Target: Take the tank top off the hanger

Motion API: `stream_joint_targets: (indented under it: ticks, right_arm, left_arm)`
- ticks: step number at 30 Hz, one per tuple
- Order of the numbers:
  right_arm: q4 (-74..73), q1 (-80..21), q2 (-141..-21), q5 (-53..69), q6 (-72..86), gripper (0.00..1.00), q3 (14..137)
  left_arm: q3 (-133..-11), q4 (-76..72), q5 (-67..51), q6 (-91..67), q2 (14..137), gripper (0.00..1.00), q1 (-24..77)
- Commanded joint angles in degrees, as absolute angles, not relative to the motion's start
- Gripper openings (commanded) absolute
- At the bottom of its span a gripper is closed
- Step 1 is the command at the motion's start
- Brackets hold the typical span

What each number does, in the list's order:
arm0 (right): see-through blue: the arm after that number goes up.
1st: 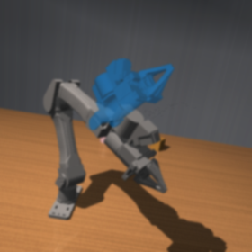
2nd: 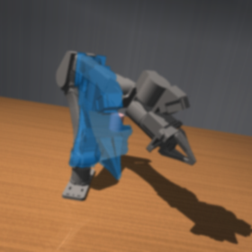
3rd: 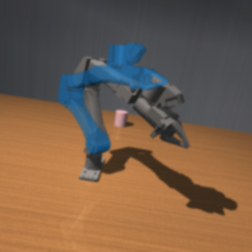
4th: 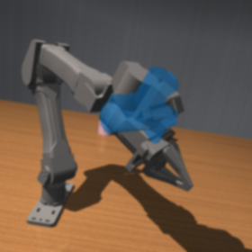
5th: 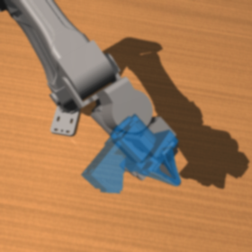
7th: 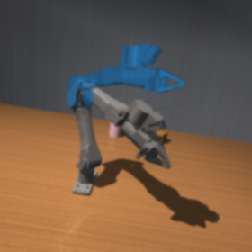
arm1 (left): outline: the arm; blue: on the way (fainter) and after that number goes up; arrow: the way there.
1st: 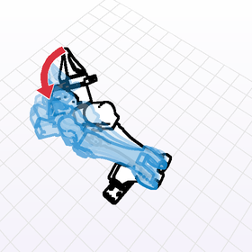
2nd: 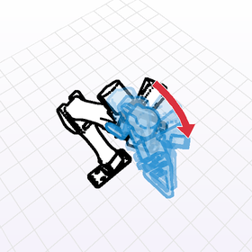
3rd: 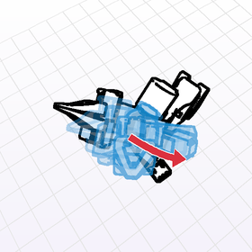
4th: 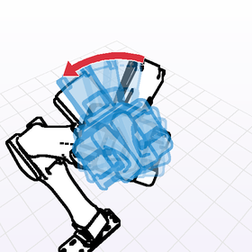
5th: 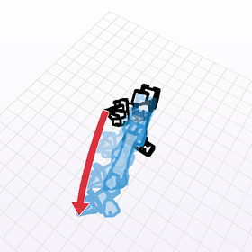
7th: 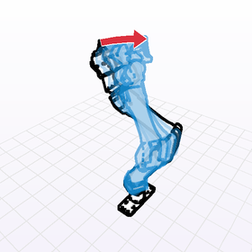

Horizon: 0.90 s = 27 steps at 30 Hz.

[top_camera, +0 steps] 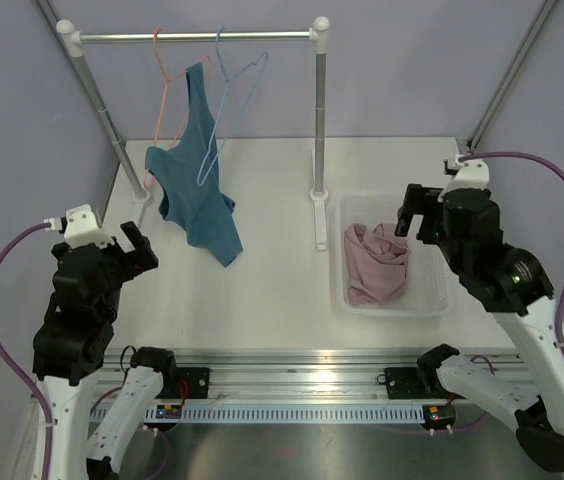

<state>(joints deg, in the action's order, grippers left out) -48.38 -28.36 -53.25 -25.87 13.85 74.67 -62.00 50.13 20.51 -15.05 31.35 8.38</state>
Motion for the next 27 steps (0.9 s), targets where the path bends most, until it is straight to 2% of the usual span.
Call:
stream_joint_targets:
  ticks: [1, 10, 27]
  right_arm:
    - [-54.75, -28.12, -49.84, -27.33, 13.62, 0.99, 77.96]
    - [-60.64, -28.13, -39.65, -27.86, 14.15, 1.00, 75.24]
    - [-58.18, -28.04, -39.20, -27.34, 14.50, 1.00, 70.49]
  left_arm:
    - [-61.62, 50.27, 15.21, -13.80, 29.45, 0.99, 9.58]
    - [-60.03, 52.73, 13.80, -11.95, 25.23, 0.99, 11.42]
    - [-59.06, 51.06, 11.95, -12.30, 25.05, 0.99, 11.69]
